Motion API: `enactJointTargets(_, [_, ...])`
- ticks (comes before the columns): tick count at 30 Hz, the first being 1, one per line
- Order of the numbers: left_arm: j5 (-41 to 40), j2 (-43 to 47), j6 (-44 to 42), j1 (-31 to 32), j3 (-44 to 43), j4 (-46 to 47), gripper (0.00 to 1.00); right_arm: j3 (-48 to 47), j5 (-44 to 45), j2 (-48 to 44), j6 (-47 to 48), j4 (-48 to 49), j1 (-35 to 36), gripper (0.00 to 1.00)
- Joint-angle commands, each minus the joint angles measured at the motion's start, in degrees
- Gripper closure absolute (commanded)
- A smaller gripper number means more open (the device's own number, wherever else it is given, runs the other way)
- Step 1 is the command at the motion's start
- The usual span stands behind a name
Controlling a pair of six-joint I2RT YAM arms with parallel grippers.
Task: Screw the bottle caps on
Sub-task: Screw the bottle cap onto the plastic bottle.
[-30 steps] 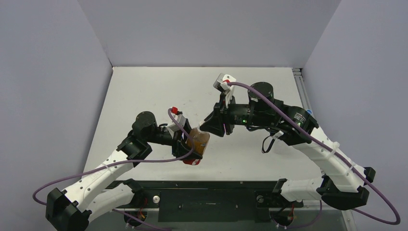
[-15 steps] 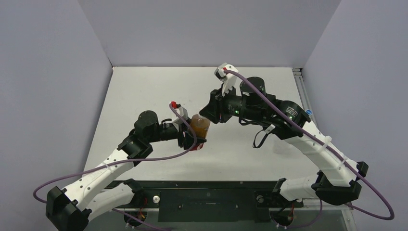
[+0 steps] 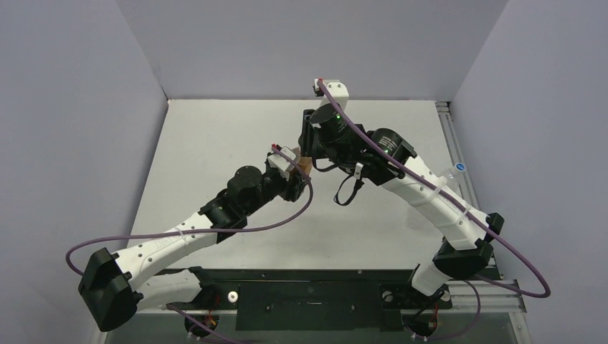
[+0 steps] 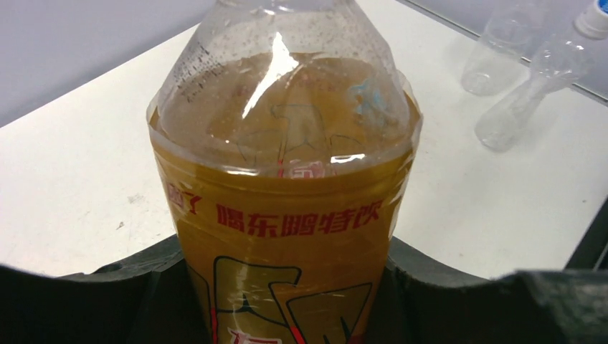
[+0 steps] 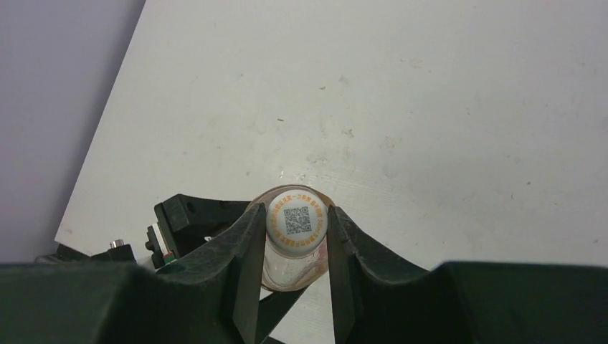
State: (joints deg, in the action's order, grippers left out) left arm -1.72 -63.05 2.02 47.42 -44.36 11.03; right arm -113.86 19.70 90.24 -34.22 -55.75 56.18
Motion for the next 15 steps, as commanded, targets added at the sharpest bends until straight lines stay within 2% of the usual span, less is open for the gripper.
enactJointTargets(1, [-8.34,-0.63,-1.35,0.72,-5.05,11.1,1.0,-3.09,2.93,1.76,-4.8,-5.75,2.19,0.85])
enactJointTargets(3, [-7.61,-0.83,-1.32,0.77,-4.96,10.56,1.0,-4.37,3.02,1.69,-4.79,-5.27,2.25,0.76])
enactJointTargets(5, [-6.38,-0.69,-1.4,0.75,-4.67,9.29,1.0,-5.68,2.95,0.94,-4.34,-4.44,2.26,0.53])
enactJointTargets(7, [-4.69,-0.14,-1.49,0.63,-4.0,7.92,1.0,-6.67,2.78,-0.44,-3.49,-3.25,2.17,0.35])
enactJointTargets(9, [-1.82,0.75,-1.49,0.41,-3.28,6.11,1.0,-6.86,2.11,-2.49,-2.04,-1.59,2.09,0.25])
enactJointTargets(12, [3.18,2.34,-1.35,-0.04,-3.11,2.01,1.0,-3.35,-1.62,-7.63,0.57,3.7,2.01,0.21])
enactJointTargets(15, [13.32,3.96,-0.14,-1.74,-3.18,-0.64,1.0,3.65,-6.77,-13.47,4.8,7.87,0.77,0.2])
